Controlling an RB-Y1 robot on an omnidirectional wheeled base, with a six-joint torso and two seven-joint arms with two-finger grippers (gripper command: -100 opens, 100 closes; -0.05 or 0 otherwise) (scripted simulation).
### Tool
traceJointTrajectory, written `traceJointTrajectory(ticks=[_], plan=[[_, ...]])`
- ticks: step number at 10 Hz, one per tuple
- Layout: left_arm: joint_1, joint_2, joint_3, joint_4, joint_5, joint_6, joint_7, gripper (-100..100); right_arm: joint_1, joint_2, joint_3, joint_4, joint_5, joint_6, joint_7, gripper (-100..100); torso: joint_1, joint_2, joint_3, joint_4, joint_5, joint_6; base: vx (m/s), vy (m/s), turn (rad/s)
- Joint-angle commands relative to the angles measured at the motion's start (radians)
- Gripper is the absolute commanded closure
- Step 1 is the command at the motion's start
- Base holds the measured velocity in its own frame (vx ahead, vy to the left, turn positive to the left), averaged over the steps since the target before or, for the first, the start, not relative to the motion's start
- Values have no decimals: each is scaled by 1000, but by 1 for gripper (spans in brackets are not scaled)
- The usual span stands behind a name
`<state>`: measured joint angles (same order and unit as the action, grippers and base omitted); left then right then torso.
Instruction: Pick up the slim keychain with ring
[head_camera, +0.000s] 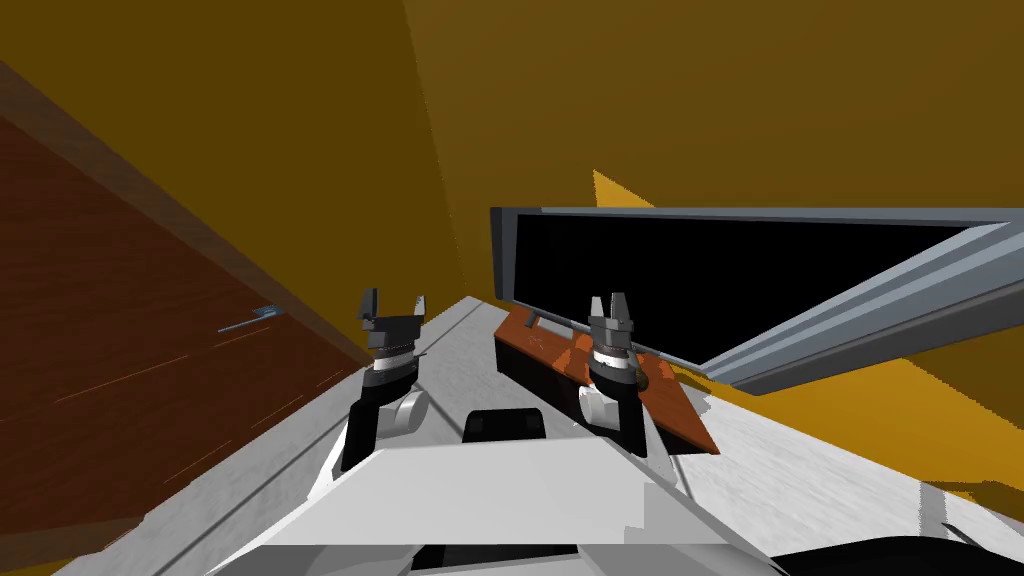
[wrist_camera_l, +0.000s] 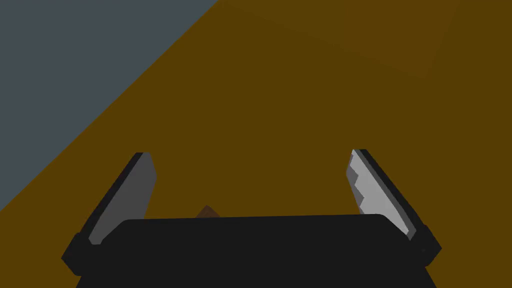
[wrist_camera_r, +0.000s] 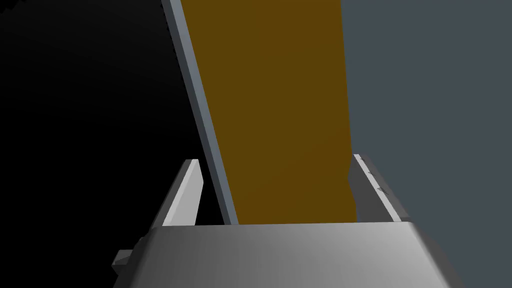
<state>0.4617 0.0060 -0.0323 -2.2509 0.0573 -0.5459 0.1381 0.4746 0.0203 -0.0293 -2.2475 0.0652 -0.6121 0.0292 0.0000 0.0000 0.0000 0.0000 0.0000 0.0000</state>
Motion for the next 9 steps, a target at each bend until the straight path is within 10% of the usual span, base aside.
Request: traceJointTrajectory(ticks=[1,9], plan=[[0,0,0,0,0,0,0,0,8,-44,9,13,8,4,-2,-100,0,0,0,0,0,0,-1,5,53],[0,0,0,0,0,0,0,0,102,-254,97,136,92,37,-20,-100,0,1,0,0,0,0,-9,12,85]])
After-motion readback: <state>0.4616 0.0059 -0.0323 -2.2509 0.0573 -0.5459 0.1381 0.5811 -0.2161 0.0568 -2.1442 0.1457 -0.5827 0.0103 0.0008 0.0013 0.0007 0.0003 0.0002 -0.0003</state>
